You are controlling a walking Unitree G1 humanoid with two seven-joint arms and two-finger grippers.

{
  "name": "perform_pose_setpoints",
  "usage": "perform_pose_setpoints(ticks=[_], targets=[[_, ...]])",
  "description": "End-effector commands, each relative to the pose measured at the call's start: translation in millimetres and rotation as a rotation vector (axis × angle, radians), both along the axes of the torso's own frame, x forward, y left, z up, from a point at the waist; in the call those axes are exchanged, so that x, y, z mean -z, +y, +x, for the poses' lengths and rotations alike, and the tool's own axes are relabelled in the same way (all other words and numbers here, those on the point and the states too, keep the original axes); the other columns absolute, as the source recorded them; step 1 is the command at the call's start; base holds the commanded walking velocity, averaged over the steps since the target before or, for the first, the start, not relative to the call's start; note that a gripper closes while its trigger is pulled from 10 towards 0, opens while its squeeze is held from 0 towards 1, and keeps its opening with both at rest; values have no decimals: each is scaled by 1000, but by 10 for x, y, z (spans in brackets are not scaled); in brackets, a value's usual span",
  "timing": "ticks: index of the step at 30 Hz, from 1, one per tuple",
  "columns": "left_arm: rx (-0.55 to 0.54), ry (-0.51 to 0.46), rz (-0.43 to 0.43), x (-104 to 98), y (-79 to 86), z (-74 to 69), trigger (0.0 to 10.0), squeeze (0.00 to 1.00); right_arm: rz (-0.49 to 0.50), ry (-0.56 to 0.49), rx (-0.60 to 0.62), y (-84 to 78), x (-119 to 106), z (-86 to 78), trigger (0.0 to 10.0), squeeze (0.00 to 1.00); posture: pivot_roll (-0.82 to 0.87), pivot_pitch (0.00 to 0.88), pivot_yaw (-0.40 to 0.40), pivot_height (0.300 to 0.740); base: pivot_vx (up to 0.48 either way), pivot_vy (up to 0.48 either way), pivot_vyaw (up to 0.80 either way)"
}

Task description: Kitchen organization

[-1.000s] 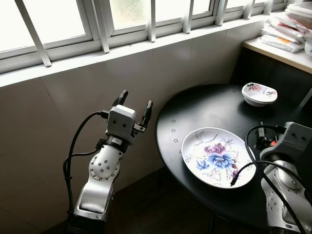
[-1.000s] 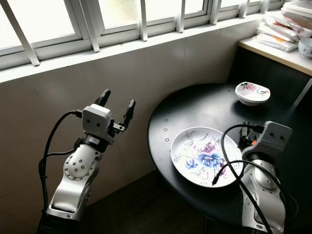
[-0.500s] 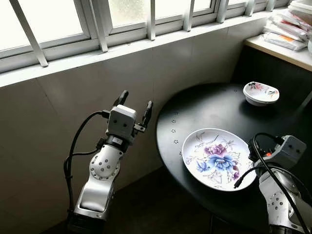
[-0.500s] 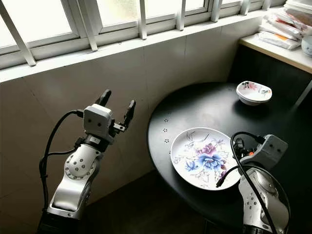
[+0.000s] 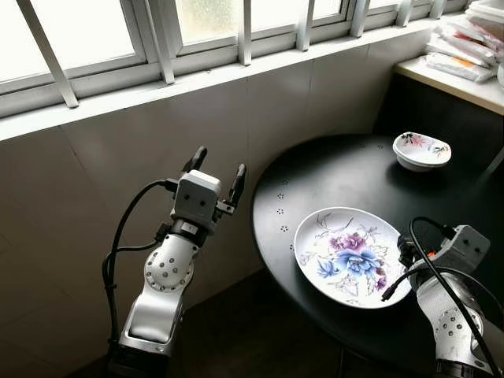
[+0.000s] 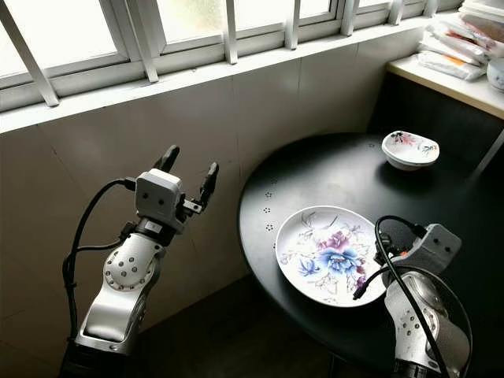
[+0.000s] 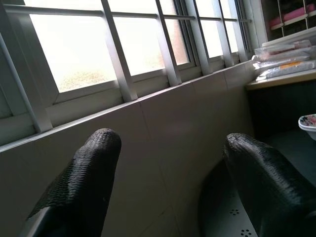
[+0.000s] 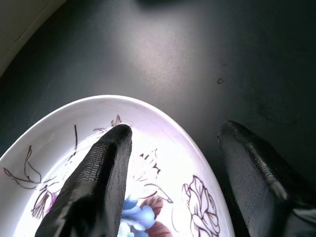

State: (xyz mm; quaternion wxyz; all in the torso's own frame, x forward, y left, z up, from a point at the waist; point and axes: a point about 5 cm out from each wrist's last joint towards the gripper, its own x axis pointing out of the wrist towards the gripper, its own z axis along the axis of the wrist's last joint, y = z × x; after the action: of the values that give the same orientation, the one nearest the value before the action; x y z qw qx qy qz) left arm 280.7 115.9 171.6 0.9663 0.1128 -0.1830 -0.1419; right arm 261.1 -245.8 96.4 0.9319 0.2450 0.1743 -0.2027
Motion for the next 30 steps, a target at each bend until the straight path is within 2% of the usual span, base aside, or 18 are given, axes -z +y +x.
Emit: perform_pose_setpoints(ticks=[1, 4, 12, 16, 21, 22, 23, 30], targets=[[-14, 9, 15, 13, 26, 12, 10000, 0, -38, -23, -8, -14, -50, -6, 10000, 1000, -23, 0, -11, 740, 0, 0, 0], [-17, 10, 16, 19, 32, 6, 10000, 0, -46, -54, -15, -18, -105, -5, 10000, 1000, -23, 0, -11, 740, 0, 0, 0], [-17, 11, 16, 21, 19, 16, 10000, 0, -67, -56, -5, -45, -130, 5, 10000, 1000, -27, 0, -13, 740, 0, 0, 0], [-21, 12, 18, 25, 30, 10, 10000, 0, -3, -47, -36, 18, -84, -2, 10000, 1000, -23, 0, -16, 740, 0, 0, 0], [-21, 15, 21, 31, 34, 8, 10000, 0, 68, 1, 7, 6, 3, -18, 10000, 1000, -24, 0, -15, 740, 0, 0, 0], [-21, 16, 22, 31, 32, 10, 10000, 0, 102, 6, 24, -2, 23, -22, 10000, 545, -24, 0, -15, 740, 0, 0, 0], [-21, 16, 23, 29, 30, 12, 10000, 0, 122, 8, 31, -3, 33, -24, 10000, 0, -24, 0, -13, 740, 0, 0, 0], [-21, 16, 25, 22, 27, 22, 10000, 0, 100, 15, 27, -12, 16, -15, 10000, 0, -26, 0, -11, 740, 0, 0, 0]])
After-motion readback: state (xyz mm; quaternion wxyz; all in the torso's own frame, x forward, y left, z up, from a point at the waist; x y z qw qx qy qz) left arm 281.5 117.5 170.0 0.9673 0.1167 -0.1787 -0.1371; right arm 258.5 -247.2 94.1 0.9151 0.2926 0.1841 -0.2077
